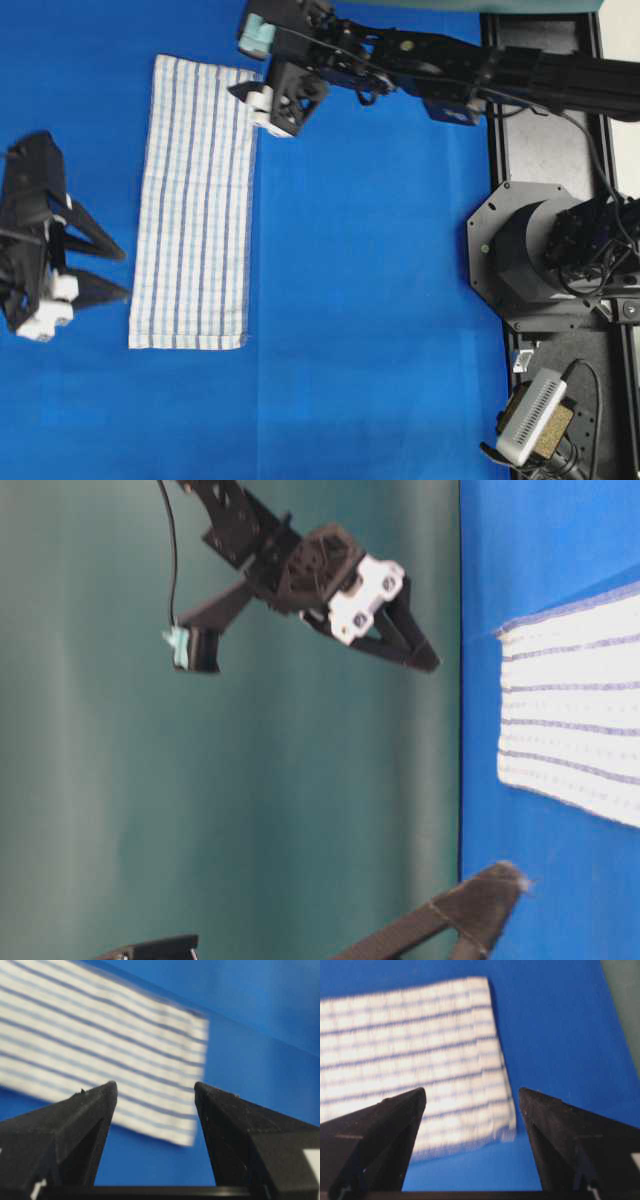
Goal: Fold the blue towel.
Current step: 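Open both grippers and withdraw them from the towel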
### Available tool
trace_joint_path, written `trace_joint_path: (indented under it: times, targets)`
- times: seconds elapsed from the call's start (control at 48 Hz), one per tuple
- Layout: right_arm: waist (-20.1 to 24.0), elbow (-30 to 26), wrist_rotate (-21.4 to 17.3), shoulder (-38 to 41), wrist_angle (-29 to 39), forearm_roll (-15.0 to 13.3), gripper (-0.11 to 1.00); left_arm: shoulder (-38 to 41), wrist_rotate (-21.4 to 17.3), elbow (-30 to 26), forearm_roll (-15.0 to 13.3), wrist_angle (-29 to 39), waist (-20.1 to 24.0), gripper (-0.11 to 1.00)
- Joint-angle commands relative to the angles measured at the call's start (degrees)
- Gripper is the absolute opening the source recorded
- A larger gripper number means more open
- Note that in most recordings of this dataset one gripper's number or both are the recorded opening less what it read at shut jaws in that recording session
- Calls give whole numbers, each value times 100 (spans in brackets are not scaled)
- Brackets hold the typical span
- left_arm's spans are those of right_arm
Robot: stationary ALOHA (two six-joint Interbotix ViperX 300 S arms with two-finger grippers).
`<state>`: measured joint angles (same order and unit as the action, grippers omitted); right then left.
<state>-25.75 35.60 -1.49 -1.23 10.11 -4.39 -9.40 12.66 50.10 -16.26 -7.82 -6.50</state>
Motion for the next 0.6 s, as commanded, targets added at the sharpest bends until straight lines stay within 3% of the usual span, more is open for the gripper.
trace_joint_path:
  times: [0.0,0.291,0.583]
  targets:
    - [0,193,-26,-404,-97,18,87,-220,-167,44,26,-26,281,57]
    - [0,1046,-167,-1099,-229,44,87,-475,-1187,290,26,-18,1213,57]
    - [185,1731,-457,-1758,-299,62,87,-650,-1960,466,26,-53,1723,57]
